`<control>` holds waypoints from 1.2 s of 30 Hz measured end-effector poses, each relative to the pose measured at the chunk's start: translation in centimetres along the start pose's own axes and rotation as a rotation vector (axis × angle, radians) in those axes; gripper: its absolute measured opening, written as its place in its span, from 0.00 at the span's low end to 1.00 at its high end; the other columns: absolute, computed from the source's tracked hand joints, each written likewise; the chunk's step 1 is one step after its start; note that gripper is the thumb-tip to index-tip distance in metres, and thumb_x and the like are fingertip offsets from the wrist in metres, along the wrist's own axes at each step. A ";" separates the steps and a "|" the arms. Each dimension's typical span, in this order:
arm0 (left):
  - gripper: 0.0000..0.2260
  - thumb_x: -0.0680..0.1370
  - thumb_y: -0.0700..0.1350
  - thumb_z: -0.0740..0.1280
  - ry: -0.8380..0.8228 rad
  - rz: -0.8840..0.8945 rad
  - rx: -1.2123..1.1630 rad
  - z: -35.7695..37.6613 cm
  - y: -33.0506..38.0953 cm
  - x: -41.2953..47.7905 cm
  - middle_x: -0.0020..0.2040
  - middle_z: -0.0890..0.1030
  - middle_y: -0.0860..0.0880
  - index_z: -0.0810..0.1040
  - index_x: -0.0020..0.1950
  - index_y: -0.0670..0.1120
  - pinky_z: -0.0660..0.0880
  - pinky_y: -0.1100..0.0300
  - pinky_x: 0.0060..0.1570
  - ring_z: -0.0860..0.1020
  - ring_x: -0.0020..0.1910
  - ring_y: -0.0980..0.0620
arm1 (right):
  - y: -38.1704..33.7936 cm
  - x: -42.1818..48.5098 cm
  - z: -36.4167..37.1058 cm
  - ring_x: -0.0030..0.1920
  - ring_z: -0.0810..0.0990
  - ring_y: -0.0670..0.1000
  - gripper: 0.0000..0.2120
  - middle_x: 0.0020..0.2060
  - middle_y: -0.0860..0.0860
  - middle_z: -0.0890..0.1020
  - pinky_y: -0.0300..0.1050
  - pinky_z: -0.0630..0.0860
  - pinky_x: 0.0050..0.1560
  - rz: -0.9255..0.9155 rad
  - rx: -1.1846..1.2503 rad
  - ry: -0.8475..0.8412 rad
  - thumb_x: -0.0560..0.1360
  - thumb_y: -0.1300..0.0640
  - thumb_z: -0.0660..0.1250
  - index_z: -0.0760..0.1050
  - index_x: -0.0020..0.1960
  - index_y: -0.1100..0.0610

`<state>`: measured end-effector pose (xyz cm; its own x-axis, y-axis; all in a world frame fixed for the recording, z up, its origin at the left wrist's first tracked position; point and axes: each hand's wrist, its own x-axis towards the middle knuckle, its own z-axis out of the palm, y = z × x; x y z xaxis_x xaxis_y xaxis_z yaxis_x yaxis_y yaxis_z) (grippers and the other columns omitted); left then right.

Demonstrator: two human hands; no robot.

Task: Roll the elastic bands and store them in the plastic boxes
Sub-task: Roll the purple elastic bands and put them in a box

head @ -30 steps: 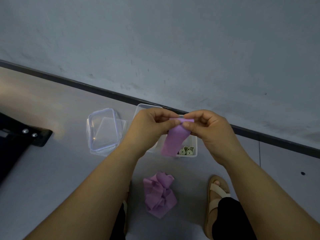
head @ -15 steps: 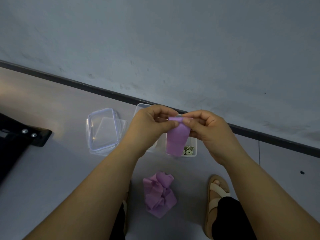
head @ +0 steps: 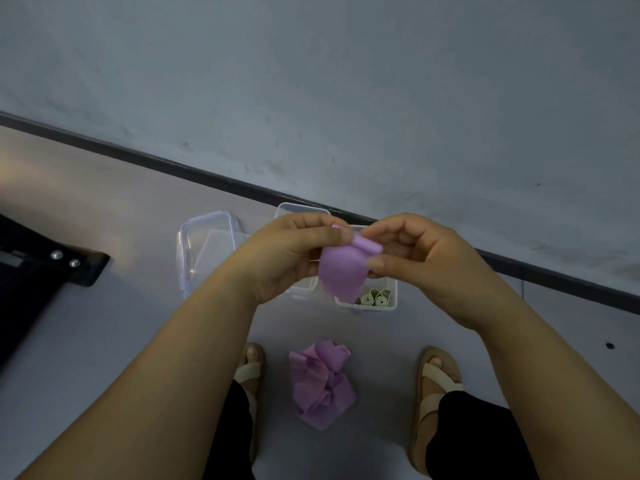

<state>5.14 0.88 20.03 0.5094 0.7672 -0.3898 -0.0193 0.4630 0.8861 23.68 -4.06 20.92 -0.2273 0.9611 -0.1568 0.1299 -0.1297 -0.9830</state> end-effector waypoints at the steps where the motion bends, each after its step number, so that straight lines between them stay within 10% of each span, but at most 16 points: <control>1: 0.02 0.68 0.40 0.72 -0.051 -0.031 -0.023 -0.2 0.1 -0.1 0.40 0.83 0.47 0.84 0.39 0.45 0.79 0.59 0.42 0.81 0.41 0.51 | -0.2 -0.2 -0.1 0.45 0.82 0.49 0.19 0.45 0.43 0.82 0.42 0.80 0.48 -0.003 -0.028 -0.061 0.61 0.53 0.71 0.76 0.52 0.45; 14: 0.07 0.65 0.39 0.71 -0.366 -0.186 0.133 -0.2 -0.5 -0.3 0.41 0.84 0.47 0.85 0.41 0.45 0.78 0.63 0.42 0.82 0.41 0.53 | -0.7 -0.9 -0.6 0.45 0.73 0.61 0.32 0.49 0.58 0.75 0.57 0.76 0.45 0.078 -0.262 -0.427 0.61 0.52 0.78 0.71 0.62 0.38; 20: 0.04 0.66 0.42 0.72 -0.367 -0.180 0.177 0.0 -0.6 -0.4 0.38 0.84 0.50 0.85 0.38 0.48 0.77 0.65 0.41 0.81 0.39 0.56 | -0.5 -0.8 -0.8 0.37 0.71 0.50 0.26 0.38 0.49 0.73 0.47 0.75 0.40 0.044 -0.286 -0.344 0.61 0.56 0.79 0.75 0.56 0.44; 25: 0.03 0.65 0.43 0.77 -0.324 -0.153 0.151 0.0 -0.7 -0.3 0.37 0.84 0.51 0.85 0.37 0.48 0.77 0.65 0.39 0.81 0.38 0.56 | -0.8 -0.7 -0.5 0.39 0.70 0.49 0.27 0.49 0.43 0.74 0.44 0.75 0.41 -0.016 -0.342 -0.307 0.59 0.47 0.75 0.73 0.56 0.41; 36: 0.23 0.51 0.59 0.81 -0.295 -0.135 0.134 -0.2 -1.0 0.1 0.38 0.83 0.51 0.86 0.39 0.48 0.76 0.63 0.43 0.80 0.40 0.55 | -0.1 -0.5 -0.8 0.42 0.72 0.44 0.26 0.50 0.38 0.72 0.42 0.77 0.41 -0.099 -0.356 -0.254 0.63 0.55 0.78 0.73 0.57 0.41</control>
<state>5.02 0.62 19.08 0.7264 0.5327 -0.4342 0.1684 0.4746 0.8640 24.59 -4.35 21.19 -0.4796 0.8685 -0.1257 0.4092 0.0946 -0.9075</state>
